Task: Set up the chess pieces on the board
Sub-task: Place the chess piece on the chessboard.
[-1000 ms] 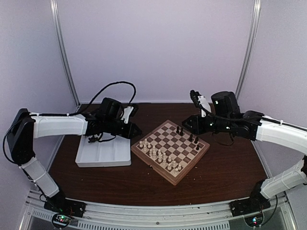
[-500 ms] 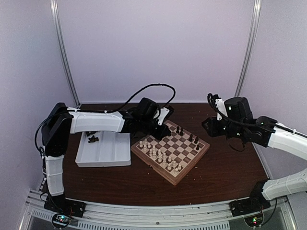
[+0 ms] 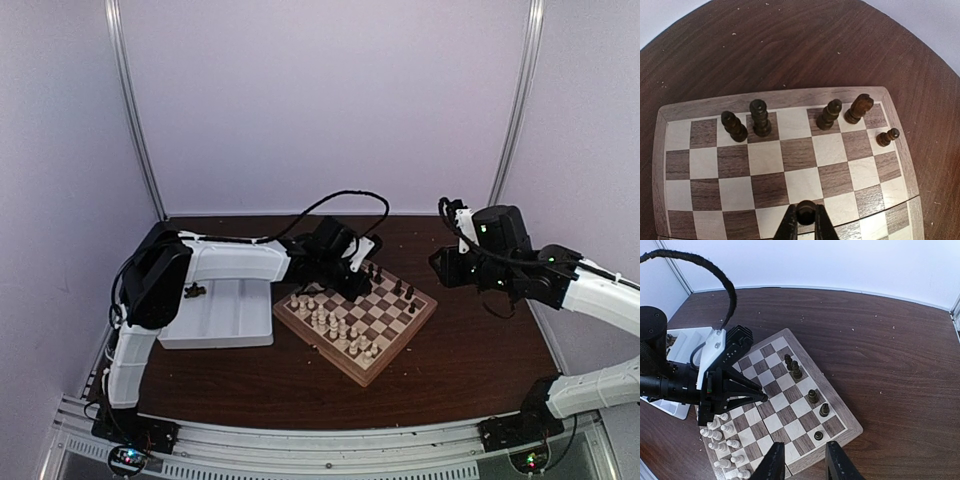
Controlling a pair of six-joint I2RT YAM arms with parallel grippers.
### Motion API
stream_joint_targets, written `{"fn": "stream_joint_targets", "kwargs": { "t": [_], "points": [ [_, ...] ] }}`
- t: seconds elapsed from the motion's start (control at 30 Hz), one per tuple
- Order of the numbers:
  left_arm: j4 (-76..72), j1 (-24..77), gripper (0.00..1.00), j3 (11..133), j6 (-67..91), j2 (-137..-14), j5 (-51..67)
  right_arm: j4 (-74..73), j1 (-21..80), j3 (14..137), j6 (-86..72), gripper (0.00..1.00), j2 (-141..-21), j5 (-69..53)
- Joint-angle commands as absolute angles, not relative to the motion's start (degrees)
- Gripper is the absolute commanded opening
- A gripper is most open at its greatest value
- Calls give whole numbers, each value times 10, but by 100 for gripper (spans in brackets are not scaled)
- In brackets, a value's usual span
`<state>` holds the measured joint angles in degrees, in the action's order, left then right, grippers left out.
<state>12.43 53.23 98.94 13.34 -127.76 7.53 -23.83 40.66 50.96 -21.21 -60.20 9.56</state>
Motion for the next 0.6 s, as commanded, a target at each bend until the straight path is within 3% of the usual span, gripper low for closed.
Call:
{"fn": "stream_joint_targets", "kwargs": {
  "t": [0.0, 0.23, 0.43, 0.57],
  "points": [
    [124, 541, 8, 1007, 123, -1294, 62, -237, 403, 501, -211, 31, -597, 110],
    [125, 551, 9, 1002, 120, -1304, 54, -231, 401, 498, -213, 31, -605, 105],
    [130, 552, 24, 1000, 120, -1305, 56, -230, 402, 497, -215, 31, -613, 97],
    [133, 552, 24, 1001, 120, -1305, 54, -232, 402, 498, -217, 31, -614, 96]
  ]
}}
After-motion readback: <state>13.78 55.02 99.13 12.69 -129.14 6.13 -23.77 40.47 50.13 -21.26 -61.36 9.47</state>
